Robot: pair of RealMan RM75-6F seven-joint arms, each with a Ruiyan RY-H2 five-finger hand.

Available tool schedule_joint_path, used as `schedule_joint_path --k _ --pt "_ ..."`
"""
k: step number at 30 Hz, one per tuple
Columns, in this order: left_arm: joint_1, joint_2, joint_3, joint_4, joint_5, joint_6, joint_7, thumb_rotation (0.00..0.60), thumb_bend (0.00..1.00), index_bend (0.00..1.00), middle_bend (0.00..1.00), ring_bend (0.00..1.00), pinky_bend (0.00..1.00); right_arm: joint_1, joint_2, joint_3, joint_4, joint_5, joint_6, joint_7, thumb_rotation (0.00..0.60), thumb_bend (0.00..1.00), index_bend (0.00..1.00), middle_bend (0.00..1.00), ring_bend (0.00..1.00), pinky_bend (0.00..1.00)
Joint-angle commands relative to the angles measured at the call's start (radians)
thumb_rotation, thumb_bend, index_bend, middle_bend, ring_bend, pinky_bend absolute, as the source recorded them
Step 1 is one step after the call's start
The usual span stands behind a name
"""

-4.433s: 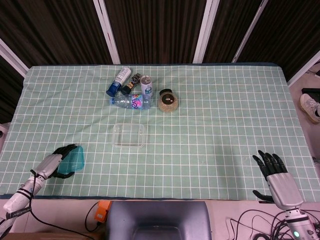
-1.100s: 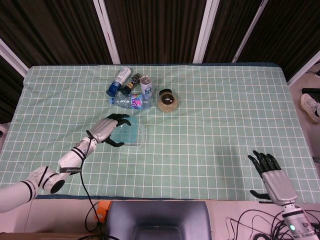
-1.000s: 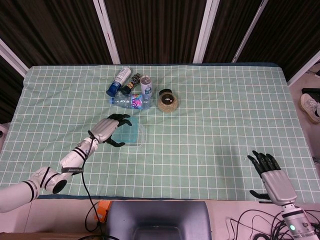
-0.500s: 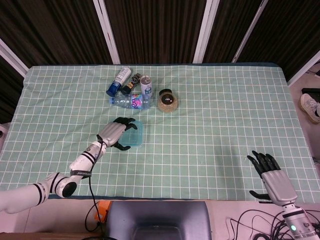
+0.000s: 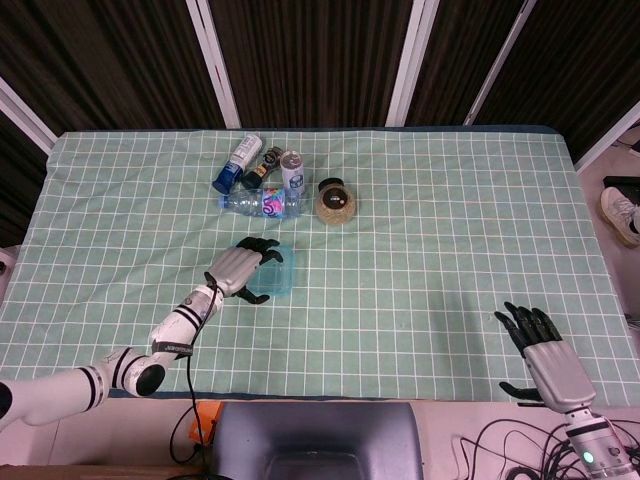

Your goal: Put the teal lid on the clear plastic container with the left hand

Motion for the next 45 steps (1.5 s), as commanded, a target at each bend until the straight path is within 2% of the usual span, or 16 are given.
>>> schedule_joint_path --k 1,28,42,45 --pt "-0.002 -0.004 0.002 0.005 -0.002 -0.003 0.007 0.6 0.27 0.27 0.44 0.62 0.78 0.0 0.001 0.0 -0.001 0.001 0.001 0.002 0.6 0.22 0.0 0.0 0.0 0.0" --pt "-0.007 0.006 0.011 0.02 -0.019 -0.029 0.039 0.6 0.27 0.27 0.45 0.62 0.78 -0.004 0.004 -0.001 -0.002 0.0 0.009 0.003 0.6 0.22 0.0 0.0 0.0 0.0" --pt "-0.009 0.005 0.016 0.039 -0.027 -0.073 0.013 0.6 0.27 0.27 0.45 0.62 0.78 -0.004 0.004 0.0 -0.001 0.003 0.01 0.002 0.6 0.22 0.0 0.0 0.0 0.0" --pt "-0.007 0.009 0.017 0.037 -0.024 -0.085 -0.003 0.6 0.27 0.27 0.45 0.62 0.75 -0.005 0.003 0.0 0.0 0.002 0.012 0.002 0.6 0.22 0.0 0.0 0.0 0.0"
